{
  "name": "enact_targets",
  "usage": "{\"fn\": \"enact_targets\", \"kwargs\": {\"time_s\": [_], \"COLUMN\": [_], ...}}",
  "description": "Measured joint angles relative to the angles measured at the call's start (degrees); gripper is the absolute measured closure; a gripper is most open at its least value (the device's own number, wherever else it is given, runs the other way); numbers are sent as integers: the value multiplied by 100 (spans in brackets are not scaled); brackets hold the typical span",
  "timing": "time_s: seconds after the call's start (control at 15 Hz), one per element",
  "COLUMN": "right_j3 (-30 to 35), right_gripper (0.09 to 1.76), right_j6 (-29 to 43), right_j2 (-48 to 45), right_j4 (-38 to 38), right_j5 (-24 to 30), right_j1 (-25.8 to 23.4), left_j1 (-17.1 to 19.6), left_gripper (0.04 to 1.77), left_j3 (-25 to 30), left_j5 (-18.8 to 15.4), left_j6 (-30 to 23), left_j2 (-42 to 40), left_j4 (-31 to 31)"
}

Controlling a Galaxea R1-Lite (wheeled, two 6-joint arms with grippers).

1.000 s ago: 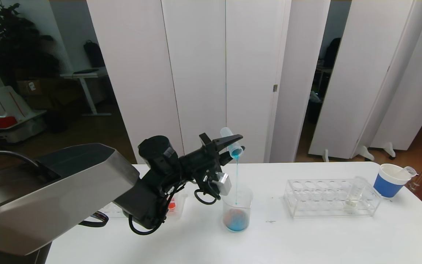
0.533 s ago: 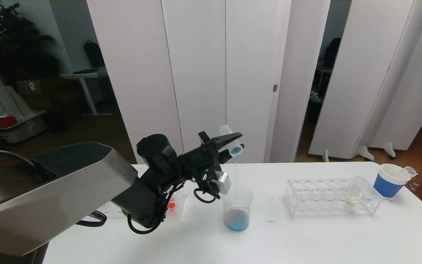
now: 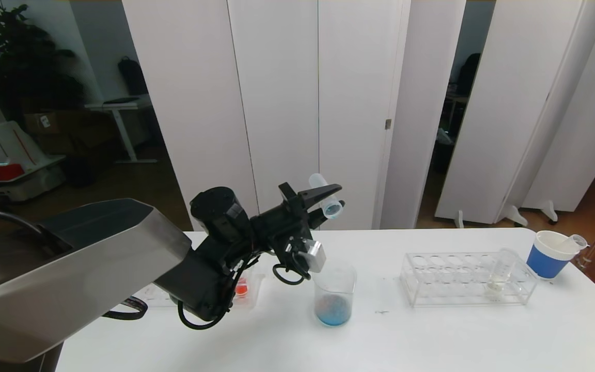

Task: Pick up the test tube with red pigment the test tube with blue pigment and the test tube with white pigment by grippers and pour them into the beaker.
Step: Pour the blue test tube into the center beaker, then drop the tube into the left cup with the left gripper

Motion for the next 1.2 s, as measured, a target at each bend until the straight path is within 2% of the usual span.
{"fn": "enact_targets", "kwargs": {"time_s": [0.27,0.53,0.67,0.8,0.87,1.2], "right_j3": [0,0,0,0,0,0], "right_gripper": [10,10,10,10,10,10], "right_j6": [-2,-2,-2,-2,0,0], "right_j2": [0,0,0,0,0,0], "right_j4": [0,0,0,0,0,0], "right_j5": [0,0,0,-2,0,1], "right_j1": [0,0,0,0,0,0], "left_j1": [-4,-15,-41,-100,-135,-150], "left_gripper": [122,122,122,122,122,122], "left_j3": [174,318,367,412,430,677], "left_j5": [61,160,424,890,1012,1196], "left_j6": [-57,-560,-724,-833,-1062,-2382], "left_j2": [-206,-355,-484,-652,-759,-1367], "left_j4": [39,378,553,592,701,1690]}}
